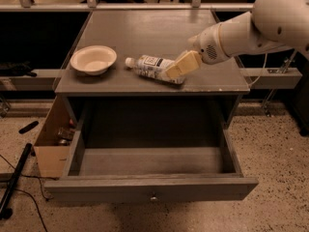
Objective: Place blue plastic bottle into top drawer
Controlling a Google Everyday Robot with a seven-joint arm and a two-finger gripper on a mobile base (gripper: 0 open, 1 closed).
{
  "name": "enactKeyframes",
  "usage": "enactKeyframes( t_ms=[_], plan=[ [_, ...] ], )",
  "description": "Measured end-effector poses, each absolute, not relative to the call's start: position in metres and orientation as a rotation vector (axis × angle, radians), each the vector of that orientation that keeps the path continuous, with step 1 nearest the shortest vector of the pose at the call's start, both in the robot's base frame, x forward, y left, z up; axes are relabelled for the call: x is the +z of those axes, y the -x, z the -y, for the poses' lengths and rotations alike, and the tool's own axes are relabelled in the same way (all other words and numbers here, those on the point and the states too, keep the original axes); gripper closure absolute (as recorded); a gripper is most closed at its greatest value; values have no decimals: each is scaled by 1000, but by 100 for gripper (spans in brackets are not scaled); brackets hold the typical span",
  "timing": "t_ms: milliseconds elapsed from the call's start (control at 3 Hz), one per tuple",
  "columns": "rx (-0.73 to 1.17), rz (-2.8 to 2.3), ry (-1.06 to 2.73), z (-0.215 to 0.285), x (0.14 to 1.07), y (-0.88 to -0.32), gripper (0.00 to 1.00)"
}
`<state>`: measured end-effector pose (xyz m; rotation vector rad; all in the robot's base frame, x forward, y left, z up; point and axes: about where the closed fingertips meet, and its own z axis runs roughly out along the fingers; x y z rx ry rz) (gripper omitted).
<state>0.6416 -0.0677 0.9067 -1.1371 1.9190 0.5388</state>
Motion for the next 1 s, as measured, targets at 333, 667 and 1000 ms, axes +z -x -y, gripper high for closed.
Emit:
enactKeyframes(
  t_ms=[333,667,1000],
  plan=[
    [533,-1918,1132,55,895,-656,0],
    [525,-1925,1132,48,883,-669,0],
    [527,-1945,1125,46,866,-675,0]
  ],
)
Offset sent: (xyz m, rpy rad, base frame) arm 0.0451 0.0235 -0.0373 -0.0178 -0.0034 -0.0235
